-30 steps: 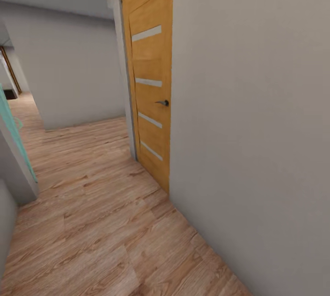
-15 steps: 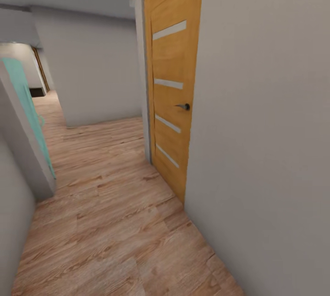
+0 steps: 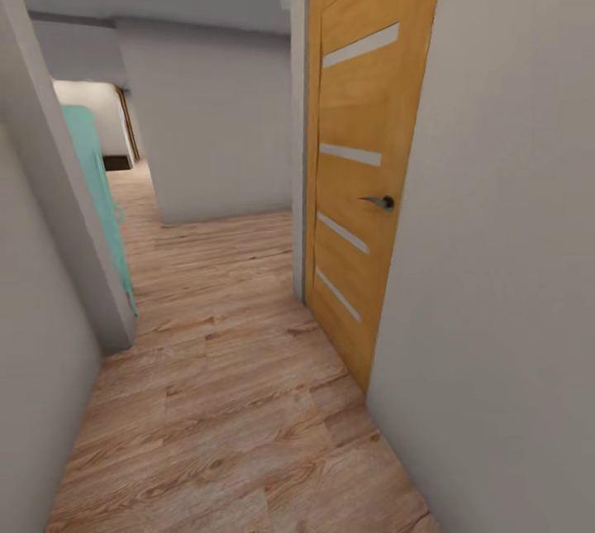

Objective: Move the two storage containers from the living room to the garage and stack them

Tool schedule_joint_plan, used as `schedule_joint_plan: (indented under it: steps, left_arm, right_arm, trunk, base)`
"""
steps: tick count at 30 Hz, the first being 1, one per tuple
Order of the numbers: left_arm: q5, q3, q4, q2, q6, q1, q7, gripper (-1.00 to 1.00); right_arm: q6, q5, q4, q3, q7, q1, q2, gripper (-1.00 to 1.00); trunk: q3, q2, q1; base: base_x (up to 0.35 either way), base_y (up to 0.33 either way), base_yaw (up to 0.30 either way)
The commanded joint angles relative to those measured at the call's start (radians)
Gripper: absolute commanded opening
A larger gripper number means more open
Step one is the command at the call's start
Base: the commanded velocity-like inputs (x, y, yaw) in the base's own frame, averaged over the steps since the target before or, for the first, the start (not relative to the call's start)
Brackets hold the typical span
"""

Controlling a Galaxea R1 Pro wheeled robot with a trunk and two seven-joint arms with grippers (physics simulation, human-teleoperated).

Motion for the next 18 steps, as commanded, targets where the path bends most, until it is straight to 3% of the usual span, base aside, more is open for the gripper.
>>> schedule_joint_plan:
  steps: [1,18]
  left_arm:
    - [0.008,0.0,0.0,0.0,0.0,0.0,-0.001,1.0]
    - [0.008,0.0,0.0,0.0,0.0,0.0,-0.001,1.0]
  right_arm:
    - [0.001,-0.01,0.002,0.009,0.001,-0.001,0.001,1.0]
    - [0.001,-0.01,0.002,0.009,0.001,-0.001,0.001,1.0]
  trunk:
    - [-0.001,0.0,0.001]
    - [-0.001,0.0,0.001]
  base:
    - [0.322,0.0,0.276]
    - [0.322,0.0,0.275]
